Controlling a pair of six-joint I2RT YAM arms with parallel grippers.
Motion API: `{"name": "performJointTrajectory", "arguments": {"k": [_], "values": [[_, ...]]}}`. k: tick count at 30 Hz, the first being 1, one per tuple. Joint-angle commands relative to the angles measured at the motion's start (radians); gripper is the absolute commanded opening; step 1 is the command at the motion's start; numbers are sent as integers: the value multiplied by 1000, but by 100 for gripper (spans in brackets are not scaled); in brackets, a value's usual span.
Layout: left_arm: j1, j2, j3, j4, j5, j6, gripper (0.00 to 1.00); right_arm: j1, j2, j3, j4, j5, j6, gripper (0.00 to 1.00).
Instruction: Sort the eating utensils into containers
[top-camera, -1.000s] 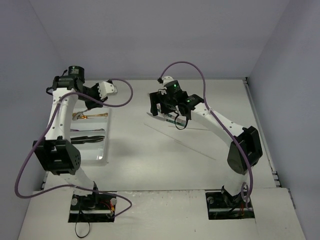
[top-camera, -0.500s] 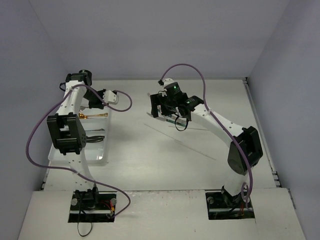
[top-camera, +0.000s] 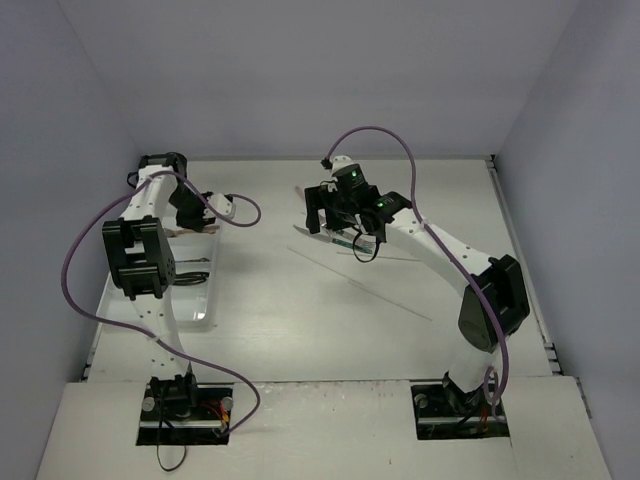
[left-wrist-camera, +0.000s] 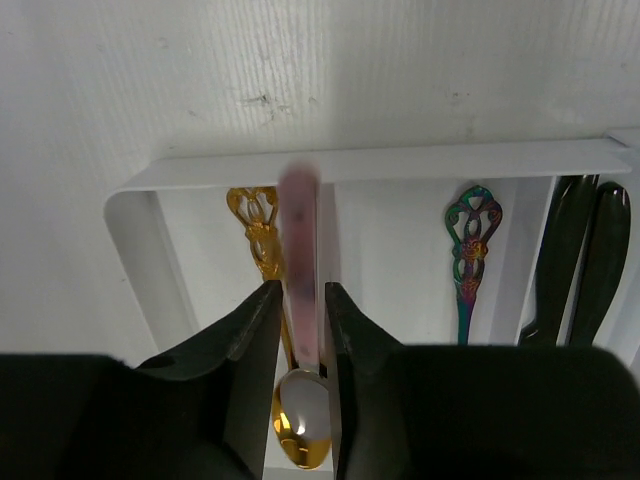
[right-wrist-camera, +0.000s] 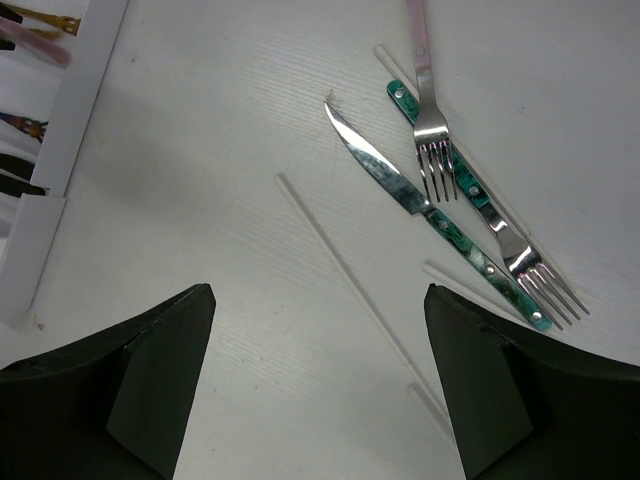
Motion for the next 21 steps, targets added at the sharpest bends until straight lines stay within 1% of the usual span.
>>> {"name": "performJointTrajectory", "arguments": {"k": [1, 5, 7, 9, 11, 12, 14, 16, 19, 21], "values": [[17, -24, 39, -24, -21, 37, 25, -13, -61, 5, 25, 24, 6, 83], [17, -24, 81, -23, -17, 1, 34, -15, -58, 5, 27, 31, 5, 83], [17, -30, 123, -23, 8, -57, 37, -16, -55, 5, 26, 46, 5, 83], [15, -36, 210, -23, 40, -127, 40, -20, -48, 8, 24, 69, 9, 82], [15, -36, 291, -23, 88, -259, 47, -27, -26, 29, 22, 117, 16, 81], [13, -36, 377, -23, 110, -328, 48, -29, -7, 44, 19, 148, 19, 80], [13, -36, 474, -23, 174, -543, 50, -36, 73, 95, 4, 180, 20, 77], [15, -50, 545, -23, 211, -718, 52, -38, 159, 158, -10, 211, 12, 72], [15, -84, 558, -23, 256, -891, 64, -41, 273, 248, -26, 230, 3, 68], [17, -104, 533, -23, 256, -958, 65, -41, 324, 294, -37, 239, -2, 66]]}}
